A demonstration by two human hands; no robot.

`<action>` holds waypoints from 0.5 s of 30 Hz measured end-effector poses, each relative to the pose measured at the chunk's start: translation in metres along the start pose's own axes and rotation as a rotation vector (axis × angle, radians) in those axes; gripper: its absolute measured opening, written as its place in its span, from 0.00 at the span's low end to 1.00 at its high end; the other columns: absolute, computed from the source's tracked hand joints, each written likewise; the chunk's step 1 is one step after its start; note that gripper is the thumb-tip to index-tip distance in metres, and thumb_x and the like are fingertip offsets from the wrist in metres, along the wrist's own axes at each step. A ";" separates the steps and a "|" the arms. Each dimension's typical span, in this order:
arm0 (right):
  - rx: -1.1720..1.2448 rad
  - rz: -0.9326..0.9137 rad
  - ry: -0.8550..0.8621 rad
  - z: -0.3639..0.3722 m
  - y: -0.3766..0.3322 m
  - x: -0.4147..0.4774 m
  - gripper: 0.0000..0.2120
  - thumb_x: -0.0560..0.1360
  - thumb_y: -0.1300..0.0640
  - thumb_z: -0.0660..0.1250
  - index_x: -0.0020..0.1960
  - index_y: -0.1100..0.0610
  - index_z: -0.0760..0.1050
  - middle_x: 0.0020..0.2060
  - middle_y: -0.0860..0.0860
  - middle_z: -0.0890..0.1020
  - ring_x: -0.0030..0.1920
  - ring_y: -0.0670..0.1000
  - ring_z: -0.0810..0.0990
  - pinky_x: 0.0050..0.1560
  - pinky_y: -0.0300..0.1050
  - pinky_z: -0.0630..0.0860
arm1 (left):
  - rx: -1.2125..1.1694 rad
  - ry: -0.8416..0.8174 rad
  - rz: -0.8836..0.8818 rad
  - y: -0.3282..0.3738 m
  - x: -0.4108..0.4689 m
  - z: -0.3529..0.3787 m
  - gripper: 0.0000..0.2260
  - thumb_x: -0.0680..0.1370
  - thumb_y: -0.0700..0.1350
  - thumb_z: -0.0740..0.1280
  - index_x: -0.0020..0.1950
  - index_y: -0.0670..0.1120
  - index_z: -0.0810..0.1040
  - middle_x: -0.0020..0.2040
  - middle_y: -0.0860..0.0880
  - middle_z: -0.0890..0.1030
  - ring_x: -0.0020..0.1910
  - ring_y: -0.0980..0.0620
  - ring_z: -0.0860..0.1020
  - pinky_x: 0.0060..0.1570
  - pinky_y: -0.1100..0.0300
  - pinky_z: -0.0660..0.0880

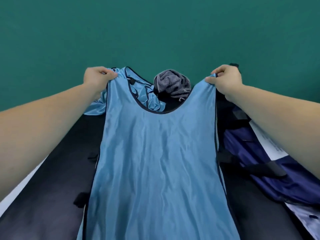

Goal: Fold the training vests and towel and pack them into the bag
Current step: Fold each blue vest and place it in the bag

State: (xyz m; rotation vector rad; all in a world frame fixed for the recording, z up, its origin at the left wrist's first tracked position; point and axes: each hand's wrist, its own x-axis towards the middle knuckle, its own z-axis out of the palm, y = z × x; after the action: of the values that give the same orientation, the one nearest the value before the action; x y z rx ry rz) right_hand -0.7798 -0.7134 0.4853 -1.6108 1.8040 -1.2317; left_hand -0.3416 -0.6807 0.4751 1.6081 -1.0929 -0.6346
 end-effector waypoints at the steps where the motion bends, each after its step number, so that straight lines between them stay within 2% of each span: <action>1: -0.009 -0.020 0.026 0.002 0.000 0.006 0.13 0.72 0.55 0.82 0.53 0.56 0.82 0.44 0.51 0.84 0.42 0.49 0.82 0.45 0.44 0.81 | 0.005 0.028 0.016 -0.001 0.007 0.004 0.07 0.77 0.49 0.80 0.52 0.46 0.89 0.50 0.52 0.88 0.29 0.60 0.73 0.34 0.64 0.74; 3: -0.018 -0.061 0.084 0.006 0.003 0.015 0.13 0.73 0.53 0.81 0.53 0.53 0.82 0.47 0.51 0.85 0.43 0.49 0.82 0.47 0.44 0.82 | -0.018 0.059 0.049 -0.002 0.016 0.011 0.06 0.79 0.47 0.78 0.53 0.47 0.88 0.48 0.54 0.88 0.26 0.66 0.74 0.34 0.70 0.74; 5: -0.024 -0.087 0.121 0.011 0.006 0.019 0.12 0.73 0.52 0.80 0.54 0.52 0.81 0.47 0.49 0.83 0.42 0.48 0.80 0.46 0.42 0.80 | -0.051 0.072 0.065 -0.004 0.024 0.015 0.06 0.79 0.47 0.77 0.53 0.47 0.88 0.50 0.51 0.88 0.26 0.66 0.73 0.34 0.70 0.73; 8: -0.065 -0.101 0.088 0.019 0.017 0.016 0.12 0.75 0.53 0.78 0.56 0.53 0.81 0.46 0.48 0.81 0.41 0.46 0.78 0.41 0.37 0.75 | -0.058 0.059 0.047 -0.016 0.028 0.017 0.07 0.77 0.49 0.79 0.52 0.47 0.89 0.52 0.50 0.89 0.42 0.58 0.81 0.50 0.63 0.80; 9: -0.084 -0.101 0.064 0.021 0.022 0.014 0.12 0.76 0.53 0.77 0.57 0.53 0.81 0.46 0.48 0.81 0.41 0.47 0.78 0.41 0.38 0.75 | -0.052 0.046 0.036 -0.023 0.027 0.018 0.08 0.77 0.49 0.80 0.52 0.47 0.89 0.53 0.49 0.89 0.44 0.56 0.81 0.51 0.61 0.80; 11: -0.126 -0.088 0.019 0.025 0.031 0.011 0.11 0.77 0.55 0.76 0.58 0.54 0.81 0.49 0.51 0.82 0.44 0.50 0.79 0.43 0.41 0.76 | -0.018 0.027 0.010 -0.034 0.025 0.019 0.07 0.76 0.51 0.81 0.49 0.49 0.88 0.53 0.49 0.89 0.43 0.54 0.80 0.49 0.57 0.79; 13: -0.195 -0.070 -0.009 0.028 0.039 0.008 0.13 0.78 0.58 0.74 0.63 0.54 0.80 0.53 0.52 0.82 0.49 0.52 0.79 0.49 0.43 0.76 | 0.055 0.006 -0.022 -0.042 0.023 0.020 0.07 0.75 0.51 0.81 0.48 0.50 0.88 0.53 0.50 0.89 0.37 0.54 0.76 0.41 0.55 0.76; 15: -0.300 -0.065 -0.067 0.031 0.044 0.006 0.21 0.79 0.59 0.72 0.71 0.55 0.75 0.58 0.53 0.81 0.54 0.53 0.78 0.55 0.43 0.74 | 0.159 -0.016 -0.051 -0.050 0.020 0.020 0.11 0.76 0.52 0.80 0.54 0.49 0.87 0.54 0.51 0.87 0.32 0.53 0.72 0.35 0.57 0.72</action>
State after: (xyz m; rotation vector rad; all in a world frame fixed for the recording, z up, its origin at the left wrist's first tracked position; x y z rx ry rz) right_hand -0.7820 -0.7324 0.4350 -1.8608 1.9815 -0.9544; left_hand -0.3328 -0.7053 0.4243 1.7741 -1.1411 -0.6076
